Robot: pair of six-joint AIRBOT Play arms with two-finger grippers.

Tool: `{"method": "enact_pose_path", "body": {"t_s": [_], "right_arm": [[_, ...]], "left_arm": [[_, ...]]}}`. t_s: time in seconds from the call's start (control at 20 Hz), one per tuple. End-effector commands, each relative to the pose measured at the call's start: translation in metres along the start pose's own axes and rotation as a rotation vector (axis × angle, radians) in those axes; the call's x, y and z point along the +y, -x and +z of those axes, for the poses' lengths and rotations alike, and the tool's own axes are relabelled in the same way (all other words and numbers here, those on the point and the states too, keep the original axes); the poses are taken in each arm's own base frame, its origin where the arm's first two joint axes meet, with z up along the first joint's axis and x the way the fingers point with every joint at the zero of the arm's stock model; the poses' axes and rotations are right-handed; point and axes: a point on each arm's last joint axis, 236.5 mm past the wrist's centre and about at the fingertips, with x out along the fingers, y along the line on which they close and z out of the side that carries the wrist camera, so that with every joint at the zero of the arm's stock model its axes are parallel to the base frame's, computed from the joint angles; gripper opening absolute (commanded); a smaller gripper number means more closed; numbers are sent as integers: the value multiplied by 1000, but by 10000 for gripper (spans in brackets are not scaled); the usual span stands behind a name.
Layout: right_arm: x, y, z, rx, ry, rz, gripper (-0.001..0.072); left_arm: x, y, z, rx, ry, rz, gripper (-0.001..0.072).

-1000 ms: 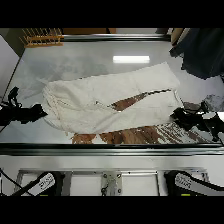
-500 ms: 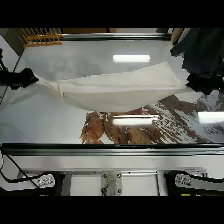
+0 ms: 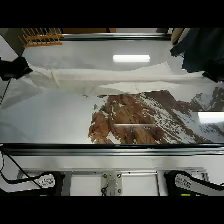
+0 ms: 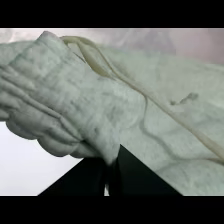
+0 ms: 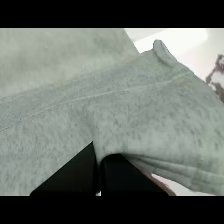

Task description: Fold the clothes and pants, and hang the long-sleeved shirts on hangers.

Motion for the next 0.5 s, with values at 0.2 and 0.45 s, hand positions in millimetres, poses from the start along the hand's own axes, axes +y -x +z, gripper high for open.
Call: {"method": "enact_pose_path", "body": {"t_s": [0.2,0.45], "right_arm": [[-58,-46,-214,293,76,-100,18],[-72,-39,-274,418,88,-133,19]], "left_arm": [[97,-41,-204,238,92,144,30],[119,-38,-255,284,115,165,30]]}}
